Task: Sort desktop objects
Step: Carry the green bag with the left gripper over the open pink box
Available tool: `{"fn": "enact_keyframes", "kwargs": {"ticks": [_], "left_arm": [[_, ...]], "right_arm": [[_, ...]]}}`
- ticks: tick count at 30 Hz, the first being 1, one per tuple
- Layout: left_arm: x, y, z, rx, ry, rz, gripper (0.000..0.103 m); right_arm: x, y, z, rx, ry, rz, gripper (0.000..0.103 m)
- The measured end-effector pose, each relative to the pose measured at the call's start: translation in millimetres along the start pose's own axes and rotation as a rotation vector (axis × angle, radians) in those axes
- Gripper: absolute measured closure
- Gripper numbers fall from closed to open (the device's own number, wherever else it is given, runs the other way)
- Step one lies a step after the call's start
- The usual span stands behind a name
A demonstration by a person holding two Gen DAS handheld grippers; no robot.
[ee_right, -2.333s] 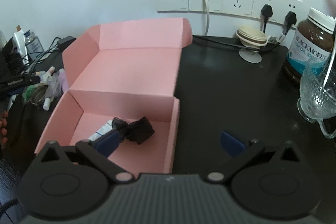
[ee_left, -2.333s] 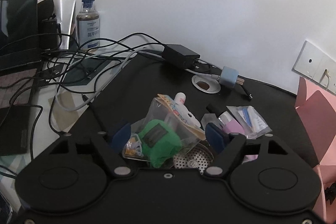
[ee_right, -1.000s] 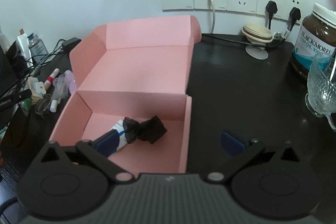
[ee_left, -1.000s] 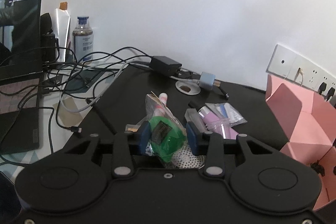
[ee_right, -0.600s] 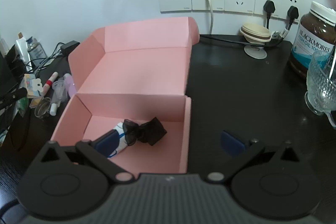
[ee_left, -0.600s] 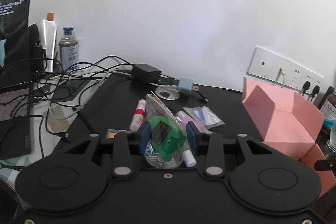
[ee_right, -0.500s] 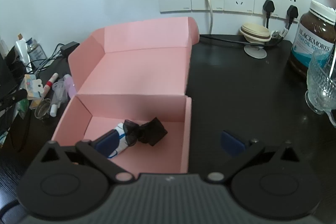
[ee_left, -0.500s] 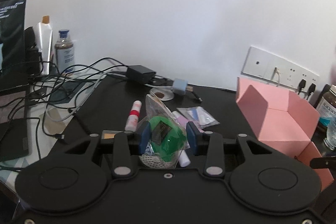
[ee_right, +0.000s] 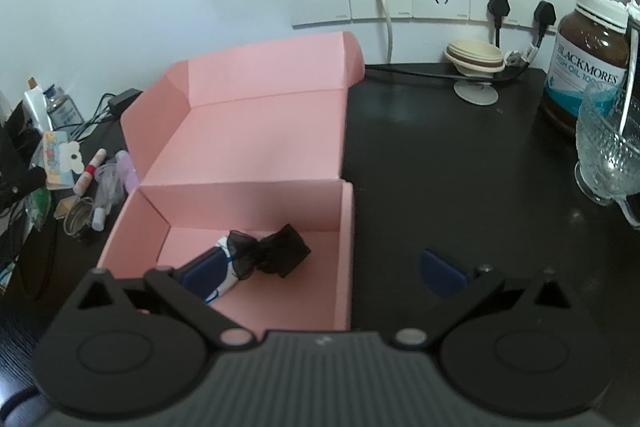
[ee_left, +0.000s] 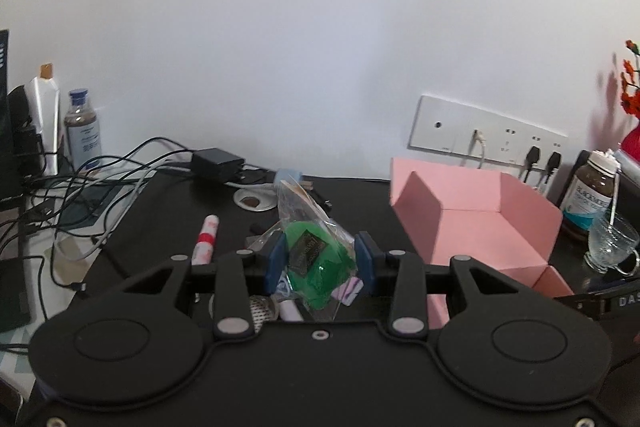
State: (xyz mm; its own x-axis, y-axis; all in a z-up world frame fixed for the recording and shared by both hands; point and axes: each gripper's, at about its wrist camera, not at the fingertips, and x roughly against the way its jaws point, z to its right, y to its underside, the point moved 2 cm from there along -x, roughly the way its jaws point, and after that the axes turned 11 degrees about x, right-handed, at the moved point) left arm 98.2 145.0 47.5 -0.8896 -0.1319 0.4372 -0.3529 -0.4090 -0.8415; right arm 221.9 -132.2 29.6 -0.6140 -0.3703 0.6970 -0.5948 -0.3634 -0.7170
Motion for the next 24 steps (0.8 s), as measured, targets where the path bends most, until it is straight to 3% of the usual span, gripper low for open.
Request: {"fn": "enact_keyframes", "kwargs": {"ticks": [13,24], "left_arm": [[3,9,39,-0.056,0.099,-0.004,0.065],[0,33,72,-0.126,0.195,-0.069,0.065]], "right_arm": [[2,5,5,-0.019,0.000,0.004,0.001],[3,9,14,-0.034,0.012,0.000,0.001]]}}
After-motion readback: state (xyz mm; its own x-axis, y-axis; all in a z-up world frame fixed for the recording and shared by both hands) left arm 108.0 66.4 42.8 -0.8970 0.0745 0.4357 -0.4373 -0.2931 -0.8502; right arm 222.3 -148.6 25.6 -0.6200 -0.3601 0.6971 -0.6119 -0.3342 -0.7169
